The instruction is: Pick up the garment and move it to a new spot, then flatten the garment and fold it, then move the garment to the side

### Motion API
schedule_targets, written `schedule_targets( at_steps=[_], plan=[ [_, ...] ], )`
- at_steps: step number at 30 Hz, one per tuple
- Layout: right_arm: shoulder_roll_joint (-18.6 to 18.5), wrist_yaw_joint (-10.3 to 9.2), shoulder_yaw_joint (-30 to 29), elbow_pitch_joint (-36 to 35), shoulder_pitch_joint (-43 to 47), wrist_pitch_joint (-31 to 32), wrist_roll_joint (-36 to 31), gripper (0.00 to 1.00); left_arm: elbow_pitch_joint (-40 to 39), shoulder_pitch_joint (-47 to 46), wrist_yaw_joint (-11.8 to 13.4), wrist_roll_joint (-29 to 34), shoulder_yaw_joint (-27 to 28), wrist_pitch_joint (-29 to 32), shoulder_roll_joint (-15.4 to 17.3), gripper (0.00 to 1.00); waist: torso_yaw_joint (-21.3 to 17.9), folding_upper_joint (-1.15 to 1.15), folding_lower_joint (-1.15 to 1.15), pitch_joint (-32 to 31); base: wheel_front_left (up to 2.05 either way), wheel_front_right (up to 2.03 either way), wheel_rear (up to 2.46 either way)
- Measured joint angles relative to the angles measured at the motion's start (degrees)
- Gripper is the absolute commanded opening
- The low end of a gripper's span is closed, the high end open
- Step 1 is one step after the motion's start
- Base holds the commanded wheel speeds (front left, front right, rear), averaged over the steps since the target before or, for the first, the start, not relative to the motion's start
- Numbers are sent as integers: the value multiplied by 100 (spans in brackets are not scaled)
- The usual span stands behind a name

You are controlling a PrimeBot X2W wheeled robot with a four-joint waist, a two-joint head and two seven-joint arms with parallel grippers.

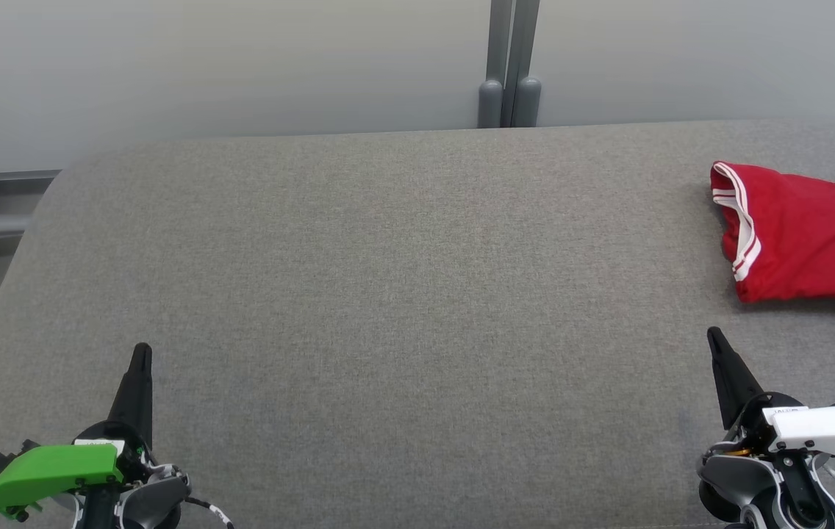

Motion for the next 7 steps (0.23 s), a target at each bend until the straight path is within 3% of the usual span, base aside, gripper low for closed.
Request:
schedule_targets(
  at_steps=[7],
  plan=[
    [0,0,0,0,0,0,0,0,0,0,0,0,0,0,0,0,0,0,0,0,0,0,0]
  ],
)
